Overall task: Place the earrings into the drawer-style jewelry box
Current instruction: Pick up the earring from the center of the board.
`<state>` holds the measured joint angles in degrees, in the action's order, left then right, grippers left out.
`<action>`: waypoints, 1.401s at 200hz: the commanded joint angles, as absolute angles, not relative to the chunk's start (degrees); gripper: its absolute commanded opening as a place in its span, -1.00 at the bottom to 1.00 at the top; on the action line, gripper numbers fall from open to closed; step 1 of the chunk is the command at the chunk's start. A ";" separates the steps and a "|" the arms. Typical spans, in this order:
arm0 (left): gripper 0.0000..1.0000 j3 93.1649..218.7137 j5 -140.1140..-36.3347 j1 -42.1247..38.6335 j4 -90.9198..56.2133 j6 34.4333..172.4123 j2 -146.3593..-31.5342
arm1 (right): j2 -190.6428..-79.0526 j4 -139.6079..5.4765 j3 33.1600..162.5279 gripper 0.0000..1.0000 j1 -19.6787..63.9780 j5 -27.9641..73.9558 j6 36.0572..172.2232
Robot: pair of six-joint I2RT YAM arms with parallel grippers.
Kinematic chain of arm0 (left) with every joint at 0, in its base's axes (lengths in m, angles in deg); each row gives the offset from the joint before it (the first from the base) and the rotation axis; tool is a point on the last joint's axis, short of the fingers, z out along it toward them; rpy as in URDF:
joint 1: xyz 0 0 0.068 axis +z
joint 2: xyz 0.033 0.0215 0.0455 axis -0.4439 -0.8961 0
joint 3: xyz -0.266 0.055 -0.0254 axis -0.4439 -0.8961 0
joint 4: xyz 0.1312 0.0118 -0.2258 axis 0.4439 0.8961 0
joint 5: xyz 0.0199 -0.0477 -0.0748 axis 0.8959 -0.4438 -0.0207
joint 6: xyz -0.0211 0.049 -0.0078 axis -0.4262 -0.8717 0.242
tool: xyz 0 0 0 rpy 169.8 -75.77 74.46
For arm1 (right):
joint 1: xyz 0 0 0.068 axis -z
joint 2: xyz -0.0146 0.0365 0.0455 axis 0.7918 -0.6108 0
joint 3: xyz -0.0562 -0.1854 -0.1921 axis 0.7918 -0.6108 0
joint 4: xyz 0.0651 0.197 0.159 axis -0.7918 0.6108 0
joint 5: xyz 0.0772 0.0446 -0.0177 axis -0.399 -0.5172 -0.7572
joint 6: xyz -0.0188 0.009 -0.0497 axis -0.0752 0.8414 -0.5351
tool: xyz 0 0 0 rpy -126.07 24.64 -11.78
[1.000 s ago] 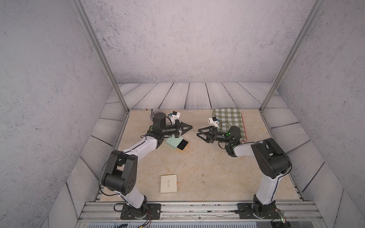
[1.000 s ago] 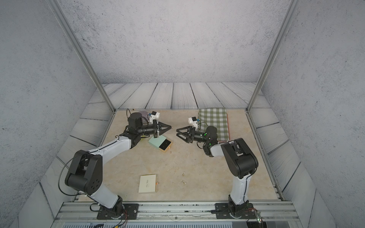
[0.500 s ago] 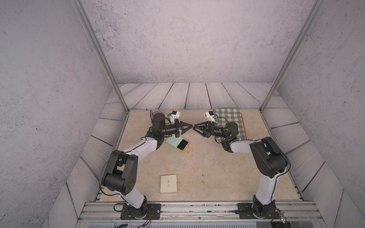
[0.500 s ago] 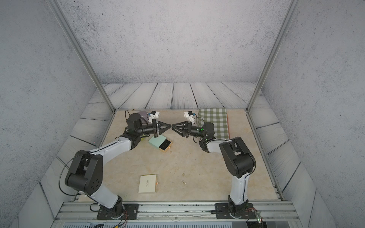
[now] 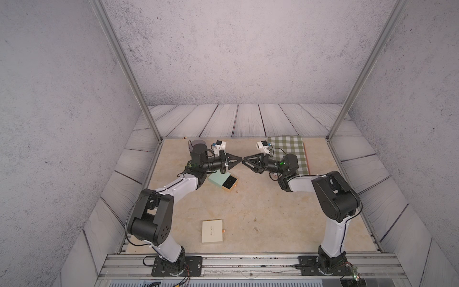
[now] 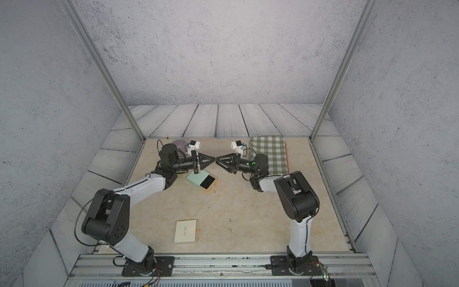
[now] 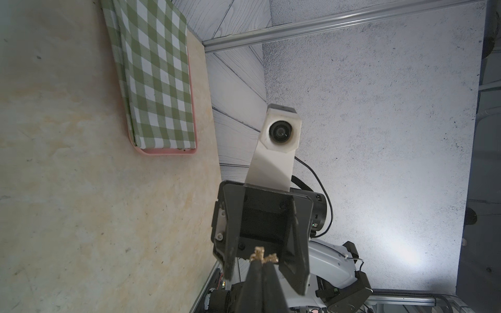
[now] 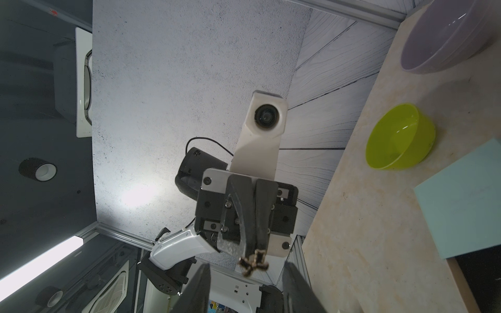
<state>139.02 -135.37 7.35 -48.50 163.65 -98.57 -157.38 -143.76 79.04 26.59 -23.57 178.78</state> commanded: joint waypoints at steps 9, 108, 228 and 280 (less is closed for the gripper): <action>-1.00 138.48 -135.94 7.55 -50.39 163.57 -97.74 | -157.74 -141.89 80.42 -0.08 26.43 -24.12 175.00; -1.00 138.53 -135.45 7.54 -44.55 158.39 -96.79 | -157.36 -141.70 80.42 -0.32 26.35 -23.89 176.31; -1.00 138.27 -134.79 7.59 -42.86 156.61 -96.75 | -156.88 -141.61 79.71 -0.52 26.22 -23.48 176.74; -1.00 138.23 -134.62 7.55 -42.86 156.60 -96.91 | -156.55 -141.98 79.54 -0.33 26.09 -23.95 176.84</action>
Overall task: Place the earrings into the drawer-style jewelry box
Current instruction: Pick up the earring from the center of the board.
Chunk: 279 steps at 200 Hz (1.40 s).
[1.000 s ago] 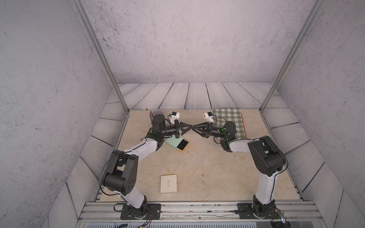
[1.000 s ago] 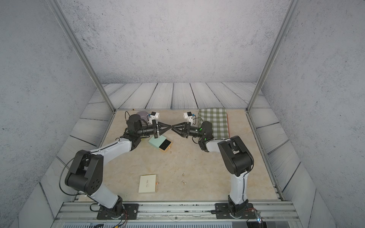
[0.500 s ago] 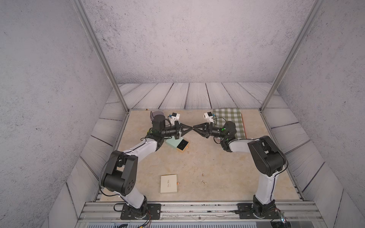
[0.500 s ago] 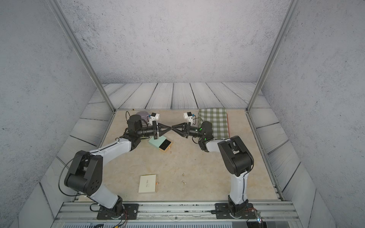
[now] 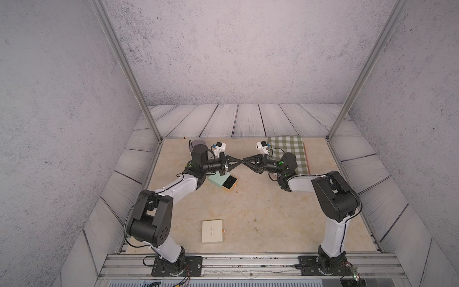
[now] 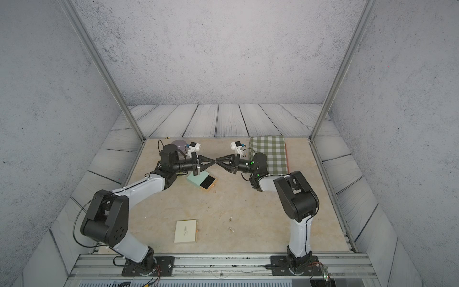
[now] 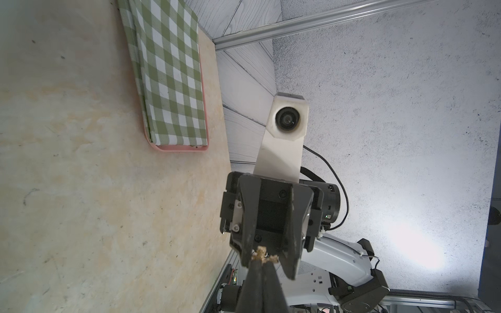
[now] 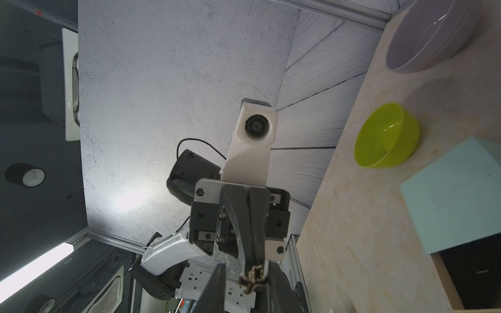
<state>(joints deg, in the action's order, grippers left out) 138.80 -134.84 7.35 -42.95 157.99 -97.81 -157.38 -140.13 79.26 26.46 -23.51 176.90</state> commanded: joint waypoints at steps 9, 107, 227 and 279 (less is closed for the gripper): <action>-1.00 138.21 -134.62 7.54 -42.86 156.62 -96.92 | -156.48 -142.06 79.54 -0.33 26.12 -23.98 176.84; -1.00 137.95 -134.38 7.54 -42.88 156.86 -96.84 | -156.62 -142.52 79.36 -0.44 25.98 -23.72 177.10; -1.00 137.74 -134.01 7.55 -42.80 156.87 -96.83 | -156.05 -141.19 78.92 -0.60 25.75 -23.04 177.04; -0.21 138.25 -133.19 7.64 -38.45 153.51 -96.51 | -152.28 -126.35 77.44 -0.75 25.74 -22.39 168.97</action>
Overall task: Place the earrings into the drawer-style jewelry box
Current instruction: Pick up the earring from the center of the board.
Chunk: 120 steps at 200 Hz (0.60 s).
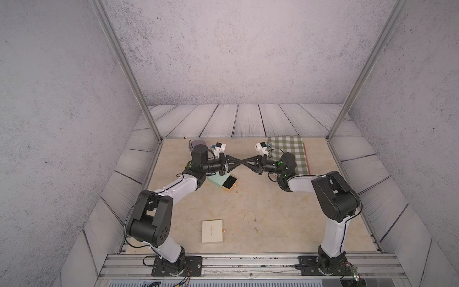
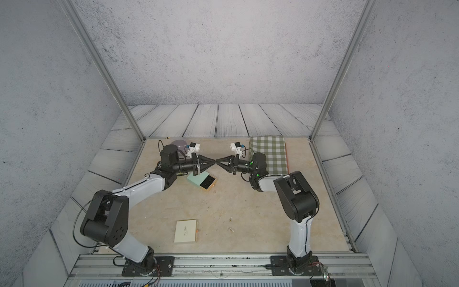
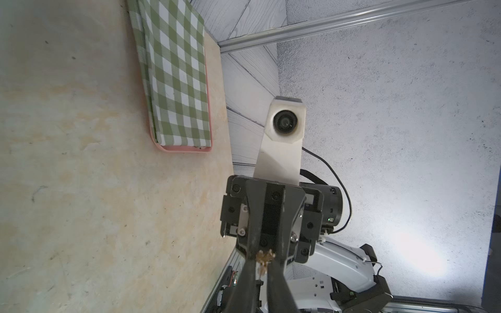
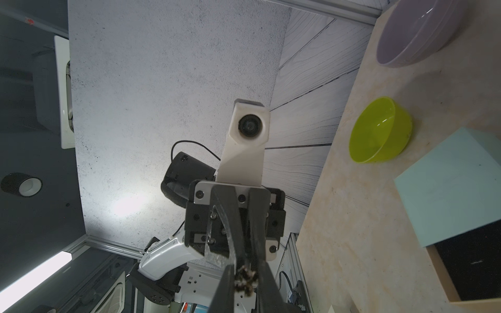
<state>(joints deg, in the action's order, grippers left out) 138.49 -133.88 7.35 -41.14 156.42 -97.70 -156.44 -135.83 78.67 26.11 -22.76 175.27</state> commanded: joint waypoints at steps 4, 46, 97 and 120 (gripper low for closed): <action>-0.11 138.40 -133.06 7.78 -37.48 152.86 -96.28 | -151.63 -123.55 77.35 -0.75 25.78 -22.40 167.16; 0.21 139.51 -128.69 11.30 -19.37 140.71 -92.63 | -146.97 -82.17 83.42 -0.76 25.64 -18.91 141.43; 0.20 142.19 -115.66 16.63 6.99 123.86 -90.03 | -156.18 -27.56 109.98 -0.73 22.29 6.78 112.50; 0.20 143.18 -110.80 17.16 11.90 120.28 -90.45 | -161.99 -18.33 120.03 -0.67 20.01 14.95 108.89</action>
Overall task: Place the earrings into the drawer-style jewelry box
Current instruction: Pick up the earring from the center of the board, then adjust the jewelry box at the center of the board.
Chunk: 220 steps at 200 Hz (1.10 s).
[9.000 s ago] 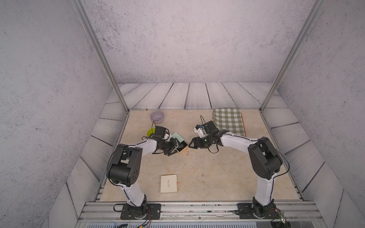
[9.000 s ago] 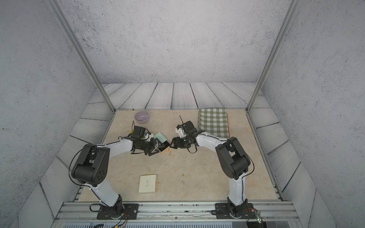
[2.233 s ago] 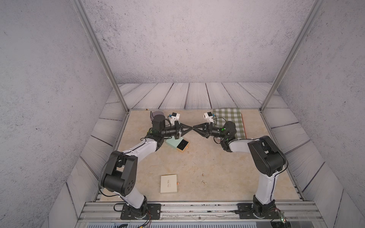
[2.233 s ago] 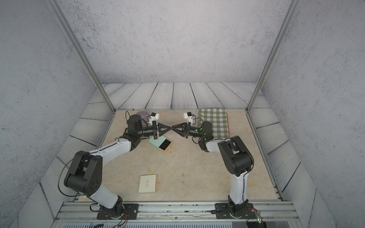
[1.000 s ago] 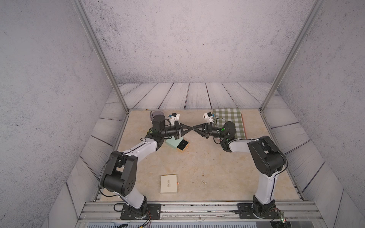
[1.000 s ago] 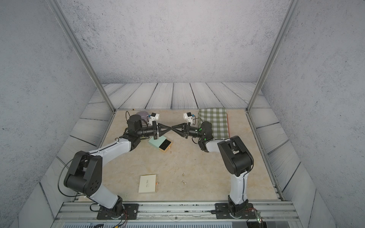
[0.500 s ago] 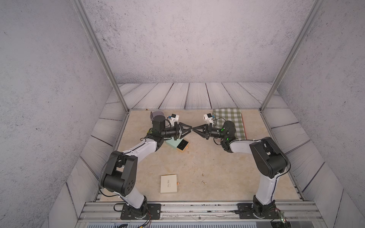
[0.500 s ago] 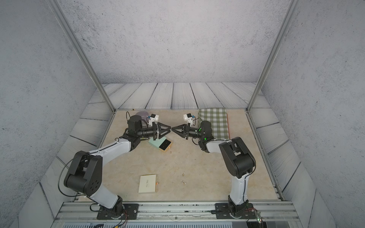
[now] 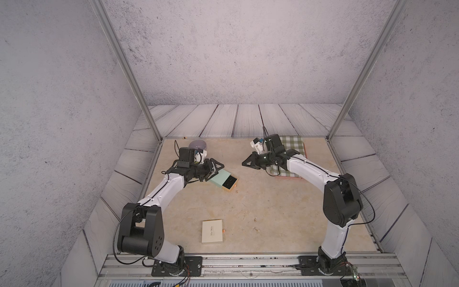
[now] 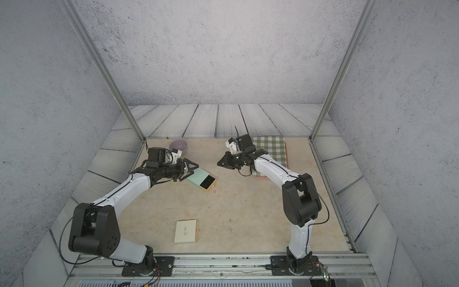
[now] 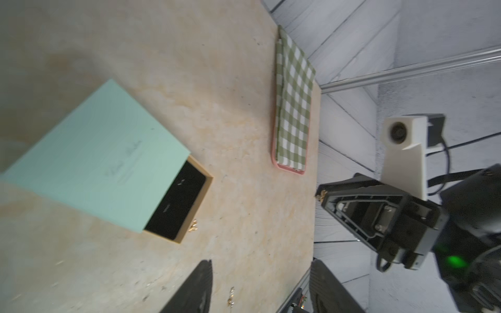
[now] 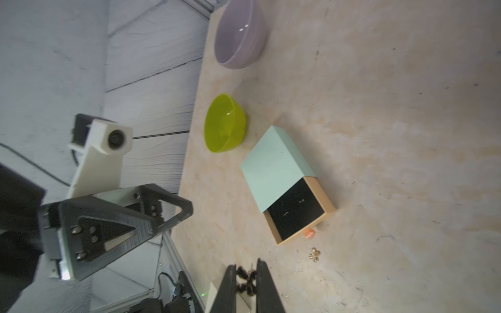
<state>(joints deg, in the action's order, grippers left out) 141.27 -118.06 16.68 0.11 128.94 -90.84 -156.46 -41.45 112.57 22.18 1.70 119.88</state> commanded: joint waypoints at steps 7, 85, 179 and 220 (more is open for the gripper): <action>0.20 143.32 -110.48 17.37 12.42 119.72 -90.65 | -163.78 -16.19 123.17 -0.66 19.30 16.66 107.89; 0.16 145.94 -109.26 20.41 15.66 117.13 -95.09 | -183.05 1.34 153.39 -0.72 14.78 18.36 102.21; 0.14 146.01 -108.62 20.46 13.59 117.86 -96.92 | -191.23 5.24 167.06 -0.68 11.44 27.90 109.11; 0.12 154.70 -106.22 19.89 13.77 118.97 -103.63 | -188.27 1.95 164.87 -0.73 12.06 27.55 108.58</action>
<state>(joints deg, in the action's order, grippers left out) 148.61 -108.11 20.22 13.83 118.71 -99.67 -190.47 3.07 165.64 11.47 27.05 108.12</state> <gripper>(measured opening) 0.565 0.149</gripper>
